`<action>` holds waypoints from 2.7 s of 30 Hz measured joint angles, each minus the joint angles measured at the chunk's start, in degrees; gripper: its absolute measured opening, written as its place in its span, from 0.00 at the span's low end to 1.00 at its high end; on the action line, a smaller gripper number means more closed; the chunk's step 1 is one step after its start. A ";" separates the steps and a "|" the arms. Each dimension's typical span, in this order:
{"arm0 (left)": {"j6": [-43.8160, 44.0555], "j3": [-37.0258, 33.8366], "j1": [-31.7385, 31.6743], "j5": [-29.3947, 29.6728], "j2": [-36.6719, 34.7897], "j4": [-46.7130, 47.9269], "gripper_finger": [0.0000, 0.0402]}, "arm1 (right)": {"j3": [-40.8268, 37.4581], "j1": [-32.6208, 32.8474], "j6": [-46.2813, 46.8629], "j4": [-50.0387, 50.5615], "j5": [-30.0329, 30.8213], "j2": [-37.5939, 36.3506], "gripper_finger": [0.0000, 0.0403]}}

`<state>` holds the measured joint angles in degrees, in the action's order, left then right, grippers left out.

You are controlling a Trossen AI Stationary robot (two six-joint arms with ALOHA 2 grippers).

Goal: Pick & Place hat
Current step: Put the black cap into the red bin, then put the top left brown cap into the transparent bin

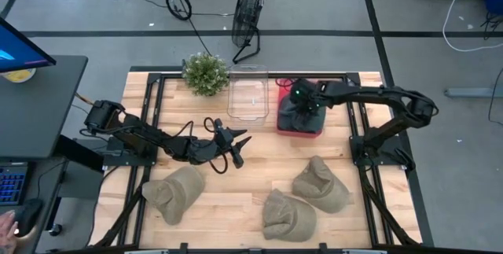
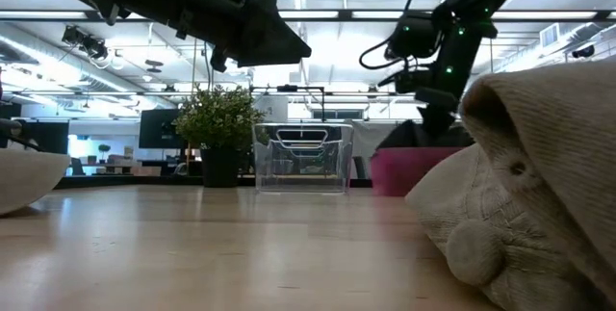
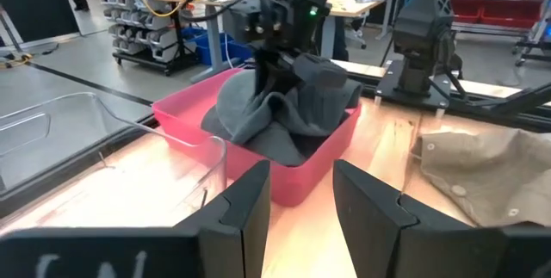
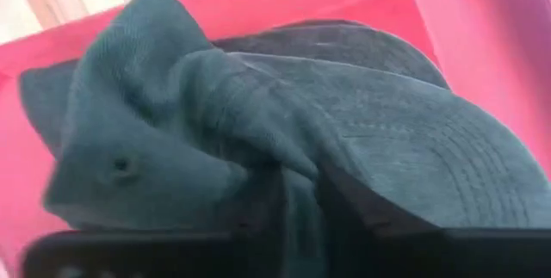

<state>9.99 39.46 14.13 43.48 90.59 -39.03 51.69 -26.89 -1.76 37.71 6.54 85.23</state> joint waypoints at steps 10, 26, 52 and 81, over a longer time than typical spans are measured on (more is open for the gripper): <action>1.18 0.00 -0.02 0.00 0.00 0.02 0.33 | -0.29 0.87 1.47 -2.88 1.15 0.48 0.11; -2.22 -0.02 -0.02 0.02 -1.28 1.34 0.33 | 13.57 8.41 14.36 20.75 1.41 -3.87 0.31; 25.36 0.04 5.26 -33.74 -34.78 68.29 0.33 | 4.07 14.04 19.64 4.91 2.89 -4.35 0.12; 39.44 0.04 31.19 -38.11 -22.77 93.92 0.33 | 8.64 18.93 16.24 -2.66 3.09 -4.35 0.38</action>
<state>49.43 39.51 45.32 5.37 67.82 54.89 60.34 -7.97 14.48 35.05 9.63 80.88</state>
